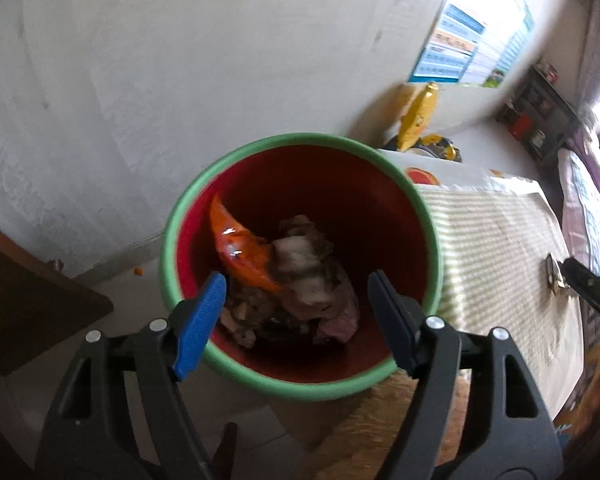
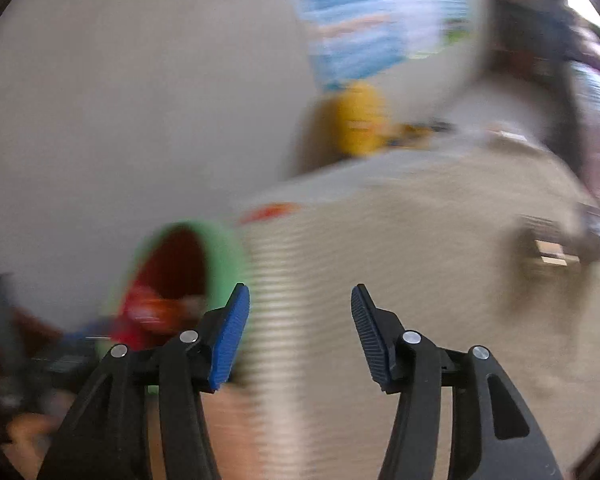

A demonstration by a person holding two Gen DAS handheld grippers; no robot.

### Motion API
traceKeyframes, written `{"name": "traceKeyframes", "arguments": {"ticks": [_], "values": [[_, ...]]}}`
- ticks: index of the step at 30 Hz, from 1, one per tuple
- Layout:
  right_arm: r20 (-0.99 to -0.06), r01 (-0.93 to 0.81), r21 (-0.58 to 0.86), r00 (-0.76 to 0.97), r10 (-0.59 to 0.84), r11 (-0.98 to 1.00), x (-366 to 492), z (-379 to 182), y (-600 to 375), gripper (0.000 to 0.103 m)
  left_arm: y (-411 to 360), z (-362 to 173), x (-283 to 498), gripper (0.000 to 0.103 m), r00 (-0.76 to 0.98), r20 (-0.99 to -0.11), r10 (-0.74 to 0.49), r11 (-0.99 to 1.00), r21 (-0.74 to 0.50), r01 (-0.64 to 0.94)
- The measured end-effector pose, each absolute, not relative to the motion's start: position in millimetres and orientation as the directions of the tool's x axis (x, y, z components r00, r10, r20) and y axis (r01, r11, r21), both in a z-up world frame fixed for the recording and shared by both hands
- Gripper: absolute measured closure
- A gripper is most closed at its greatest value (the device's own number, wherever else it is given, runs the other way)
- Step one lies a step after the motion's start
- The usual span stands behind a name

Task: Collect trash
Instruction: 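Carry orange bag and printed wrapper to the red bucket and open both tools, then grasp the crumpled white-grey paper with the right tool while the left tool grasps the dark brown box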

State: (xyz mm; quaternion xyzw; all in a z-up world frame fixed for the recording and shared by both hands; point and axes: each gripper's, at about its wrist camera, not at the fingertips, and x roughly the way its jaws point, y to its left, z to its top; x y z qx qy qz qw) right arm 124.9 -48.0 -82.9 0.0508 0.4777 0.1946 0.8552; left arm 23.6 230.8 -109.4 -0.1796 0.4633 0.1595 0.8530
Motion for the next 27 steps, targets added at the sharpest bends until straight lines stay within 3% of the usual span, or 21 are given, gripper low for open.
{"name": "traceKeyframes", "arguments": {"ticks": [3,5,11,17,19,21,27], "values": [[-0.835,-0.104,0.147,0.519,0.180,0.984,152,-98,-134,0.051,214,-105,31,0.030,0.526,-0.846,0.093,0.903,-0.151,-0.403],[-0.853,0.012,0.059,0.520,0.044,0.998,175,-107,-192,0.045,201,-104,35,0.029,0.529,-0.845,0.079,0.911,-0.154,-0.383],[-0.886,0.164,-0.040,0.450,-0.111,0.986,239,-137,-287,0.041,137,-99,55,0.029,0.530,-0.848,-0.001,0.953,-0.160,-0.256],[-0.900,0.144,0.057,0.436,-0.011,0.988,263,-162,-304,0.033,75,-103,63,0.029,0.493,-0.867,-0.074,0.981,-0.153,-0.122],[-0.912,0.122,0.118,0.406,0.059,0.986,272,-168,-304,0.038,55,-103,68,0.029,0.481,-0.872,-0.093,0.986,-0.149,-0.079],[-0.912,0.093,0.201,0.381,0.152,0.975,273,-172,-298,0.058,39,-104,72,0.029,0.472,-0.875,-0.112,0.987,-0.154,-0.052],[-0.882,0.072,0.274,0.417,0.221,0.959,246,-159,-291,0.064,1,-99,86,0.029,0.474,-0.869,-0.140,0.988,-0.156,0.006]]}}
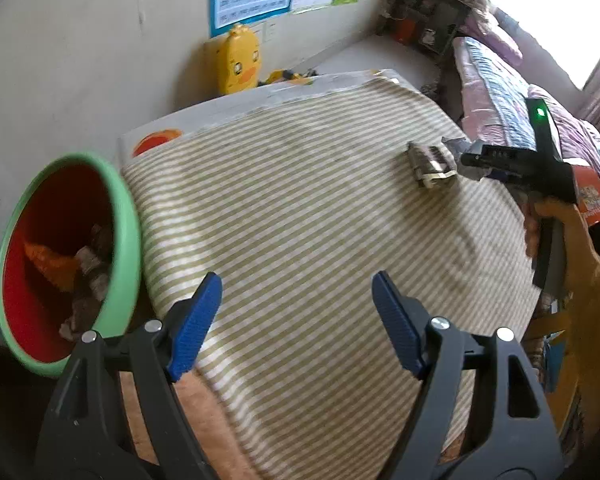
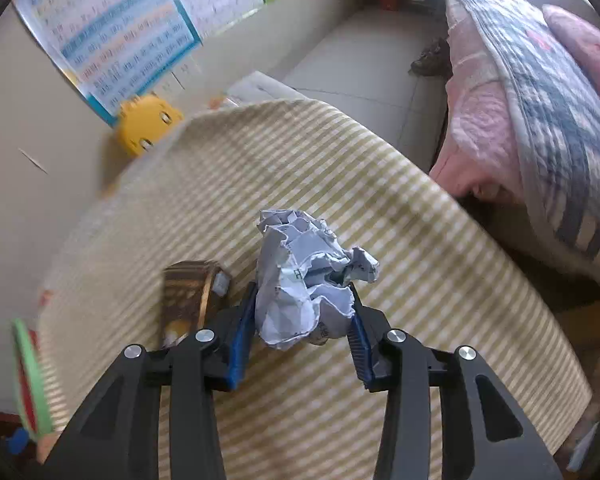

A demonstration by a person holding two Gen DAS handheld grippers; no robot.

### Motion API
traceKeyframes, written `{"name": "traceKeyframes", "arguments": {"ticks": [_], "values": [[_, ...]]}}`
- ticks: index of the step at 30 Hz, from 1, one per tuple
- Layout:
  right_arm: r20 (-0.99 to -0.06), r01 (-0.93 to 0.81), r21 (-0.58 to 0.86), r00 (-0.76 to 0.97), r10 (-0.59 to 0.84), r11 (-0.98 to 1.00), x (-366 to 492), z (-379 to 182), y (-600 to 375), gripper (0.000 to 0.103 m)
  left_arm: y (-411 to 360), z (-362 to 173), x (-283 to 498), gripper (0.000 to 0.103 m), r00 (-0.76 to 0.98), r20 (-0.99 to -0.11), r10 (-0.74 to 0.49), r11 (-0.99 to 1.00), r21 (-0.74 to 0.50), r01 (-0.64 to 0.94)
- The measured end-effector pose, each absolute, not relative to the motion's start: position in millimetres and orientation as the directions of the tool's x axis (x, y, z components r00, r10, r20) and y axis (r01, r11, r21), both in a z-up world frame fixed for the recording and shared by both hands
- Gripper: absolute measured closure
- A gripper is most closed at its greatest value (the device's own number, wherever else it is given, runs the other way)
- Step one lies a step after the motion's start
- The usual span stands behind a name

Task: Collect trash
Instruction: 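Grasp the crumpled white-grey paper with the right tool while the left tool grasps the dark brown box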

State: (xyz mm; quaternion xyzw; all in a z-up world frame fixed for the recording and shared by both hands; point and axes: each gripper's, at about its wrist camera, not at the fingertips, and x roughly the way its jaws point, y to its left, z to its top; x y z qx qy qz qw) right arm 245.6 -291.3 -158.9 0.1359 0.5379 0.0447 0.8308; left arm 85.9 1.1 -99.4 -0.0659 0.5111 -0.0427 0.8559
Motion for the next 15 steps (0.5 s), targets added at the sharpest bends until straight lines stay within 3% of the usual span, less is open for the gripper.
{"name": "traceKeyframes", "arguments": {"ticks": [5,15], "values": [[-0.817,0.115,0.341,0.527,0.234,0.933,161,-130,-310,0.063,-30,-103,111,0.029,0.489,-0.861,-0.138,0.990,-0.136,0.040],[-0.785,0.254,0.478,0.552,0.280,0.841,27,-138,-306,0.062,-143,-126,202,0.029,0.498,-0.852,-0.160,0.975,-0.056,0.217]]}}
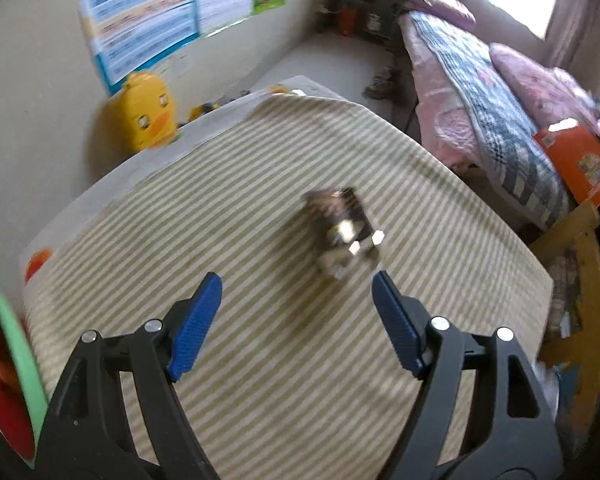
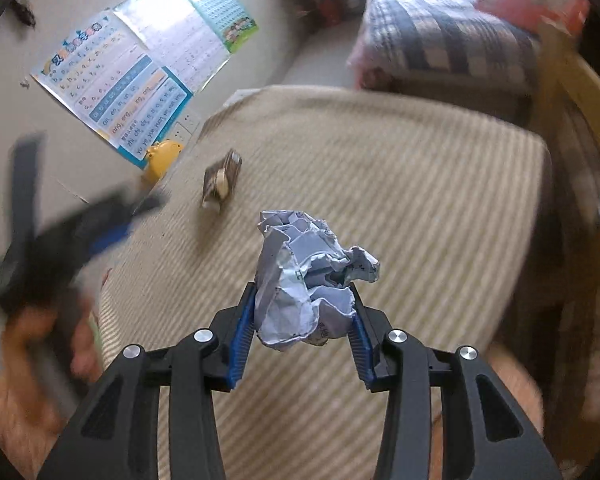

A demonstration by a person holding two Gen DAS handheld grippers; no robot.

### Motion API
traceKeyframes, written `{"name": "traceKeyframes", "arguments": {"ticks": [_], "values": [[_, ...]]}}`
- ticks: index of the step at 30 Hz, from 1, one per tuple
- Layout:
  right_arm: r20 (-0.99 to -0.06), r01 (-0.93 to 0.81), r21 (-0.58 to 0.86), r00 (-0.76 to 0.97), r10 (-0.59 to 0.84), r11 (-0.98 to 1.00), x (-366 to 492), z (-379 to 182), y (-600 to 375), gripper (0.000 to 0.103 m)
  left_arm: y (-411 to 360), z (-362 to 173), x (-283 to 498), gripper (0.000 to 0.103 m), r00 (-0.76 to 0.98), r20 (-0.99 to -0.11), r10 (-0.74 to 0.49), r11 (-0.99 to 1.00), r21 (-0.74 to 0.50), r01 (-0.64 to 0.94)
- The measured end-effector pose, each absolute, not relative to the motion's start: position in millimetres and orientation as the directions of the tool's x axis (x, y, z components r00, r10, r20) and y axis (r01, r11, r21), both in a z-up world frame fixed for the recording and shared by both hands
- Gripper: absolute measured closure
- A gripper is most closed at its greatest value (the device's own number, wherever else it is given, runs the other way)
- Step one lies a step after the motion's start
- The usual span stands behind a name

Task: Collect trash
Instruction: 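Grasp the crumpled white-grey paper with the right tool while the left tool grasps the dark brown box, then lift the brown box with the left tool while the right tool holds the paper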

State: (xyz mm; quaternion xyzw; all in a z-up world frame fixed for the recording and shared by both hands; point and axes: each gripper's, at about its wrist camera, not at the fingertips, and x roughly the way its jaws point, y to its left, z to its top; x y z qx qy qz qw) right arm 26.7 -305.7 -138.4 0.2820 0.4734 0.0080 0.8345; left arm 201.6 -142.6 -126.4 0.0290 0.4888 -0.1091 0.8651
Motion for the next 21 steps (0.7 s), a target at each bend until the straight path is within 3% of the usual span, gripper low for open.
{"name": "traceKeyframes", "arguments": {"ticks": [8,12,14,15,21], "values": [[-0.772,0.246,0.488,0.570,0.282,0.837,22,-133,-306,0.062,-172,-157,246,0.029,0.426,-0.888,-0.172,0.975,-0.091,0.203],[-0.772,0.264,0.496,0.570,0.281,0.827,17,-139,-312,0.062,-183,-176,259,0.029,0.367,-0.922,-0.125,0.975,-0.047,0.216],[-0.773,0.270,0.498,0.569,0.280,0.824,16,-140,-314,0.062,-185,-178,261,0.039,0.368,-0.921,-0.125,0.975,-0.045,0.219],[-0.772,0.272,0.499,0.570,0.280,0.823,15,-140,-315,0.062,-187,-179,262,0.052,0.359,-0.925,-0.124,0.974,-0.043,0.224],[-0.772,0.272,0.497,0.572,0.277,0.824,13,-139,-317,0.062,-179,-166,249,0.056,0.388,-0.907,-0.161,0.972,-0.078,0.223]]}}
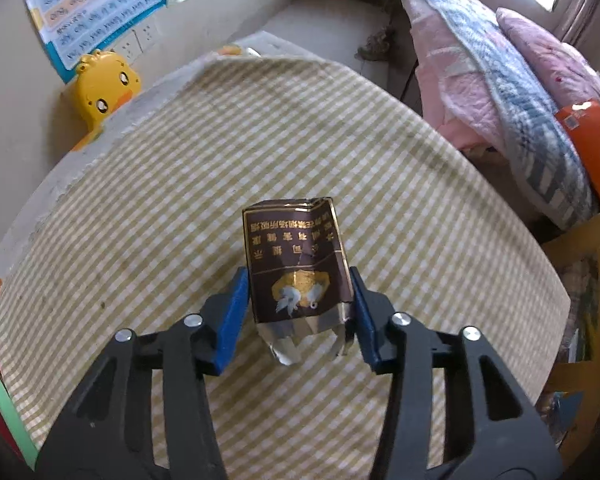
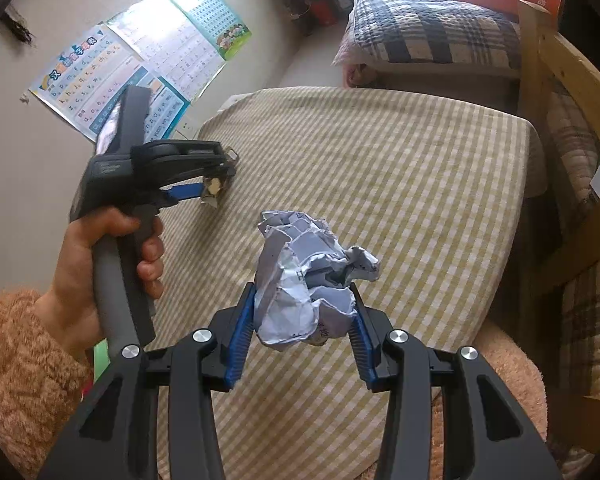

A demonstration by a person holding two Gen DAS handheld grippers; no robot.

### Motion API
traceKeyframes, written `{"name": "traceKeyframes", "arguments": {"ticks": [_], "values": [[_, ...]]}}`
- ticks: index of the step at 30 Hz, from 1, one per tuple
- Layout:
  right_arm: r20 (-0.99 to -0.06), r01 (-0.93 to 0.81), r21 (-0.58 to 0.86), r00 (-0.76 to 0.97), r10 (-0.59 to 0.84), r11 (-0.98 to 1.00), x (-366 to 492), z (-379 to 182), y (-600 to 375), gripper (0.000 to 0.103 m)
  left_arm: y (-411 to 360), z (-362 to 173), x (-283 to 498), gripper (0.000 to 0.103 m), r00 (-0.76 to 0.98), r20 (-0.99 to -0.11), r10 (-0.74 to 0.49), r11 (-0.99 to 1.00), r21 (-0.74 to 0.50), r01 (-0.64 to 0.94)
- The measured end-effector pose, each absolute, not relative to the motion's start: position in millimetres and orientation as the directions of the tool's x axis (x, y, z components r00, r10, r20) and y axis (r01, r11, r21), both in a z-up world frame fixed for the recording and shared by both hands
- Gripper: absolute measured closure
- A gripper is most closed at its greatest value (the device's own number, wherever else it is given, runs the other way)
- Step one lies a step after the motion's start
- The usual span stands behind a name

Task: Collect trash
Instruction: 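Lift the brown box with the left tool while the right tool holds the paper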

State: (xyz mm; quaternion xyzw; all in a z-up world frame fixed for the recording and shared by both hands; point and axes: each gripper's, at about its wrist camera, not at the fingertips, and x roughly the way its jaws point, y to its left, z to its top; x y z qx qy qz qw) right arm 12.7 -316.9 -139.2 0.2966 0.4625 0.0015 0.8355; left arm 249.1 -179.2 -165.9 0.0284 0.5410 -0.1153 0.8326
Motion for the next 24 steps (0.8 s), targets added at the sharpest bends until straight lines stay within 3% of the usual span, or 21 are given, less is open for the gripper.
{"name": "traceKeyframes", "arguments": {"ticks": [13,24], "values": [[-0.768,0.234,0.471,0.583,0.265,0.851,10,-118,-299,0.062,-108,-95,145,0.056,0.533,-0.817,-0.218,0.970,-0.123,0.208],[-0.764,0.143,0.442,0.577,0.288,0.886,9,-92,-254,0.061,-46,-90,73,0.055,0.533,-0.827,-0.181,0.982,-0.118,0.150]]}}
